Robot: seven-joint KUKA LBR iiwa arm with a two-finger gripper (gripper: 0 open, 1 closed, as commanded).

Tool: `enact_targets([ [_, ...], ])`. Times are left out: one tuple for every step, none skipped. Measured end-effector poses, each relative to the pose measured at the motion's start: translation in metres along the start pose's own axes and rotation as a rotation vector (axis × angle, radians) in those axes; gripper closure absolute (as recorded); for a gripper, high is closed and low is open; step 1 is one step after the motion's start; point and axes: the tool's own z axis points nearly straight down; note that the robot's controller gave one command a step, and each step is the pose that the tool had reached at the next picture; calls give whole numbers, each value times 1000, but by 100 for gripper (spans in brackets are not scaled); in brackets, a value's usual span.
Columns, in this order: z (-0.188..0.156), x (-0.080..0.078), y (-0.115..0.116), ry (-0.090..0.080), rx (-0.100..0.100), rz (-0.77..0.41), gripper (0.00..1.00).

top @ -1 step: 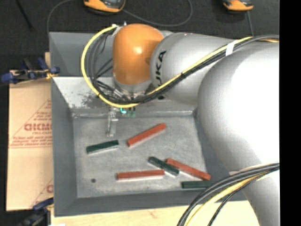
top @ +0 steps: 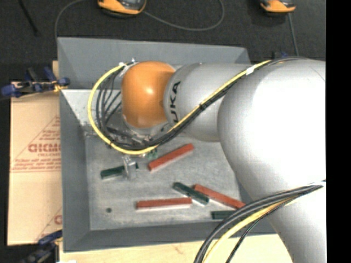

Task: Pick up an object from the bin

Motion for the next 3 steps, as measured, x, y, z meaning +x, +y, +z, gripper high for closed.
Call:
enact_targets([
  [-4,-3,0,-7,-2,4,100],
  [-116,28,-30,-10,0,57,100],
  [-201,35,-37,-11,2,-56,100],
])
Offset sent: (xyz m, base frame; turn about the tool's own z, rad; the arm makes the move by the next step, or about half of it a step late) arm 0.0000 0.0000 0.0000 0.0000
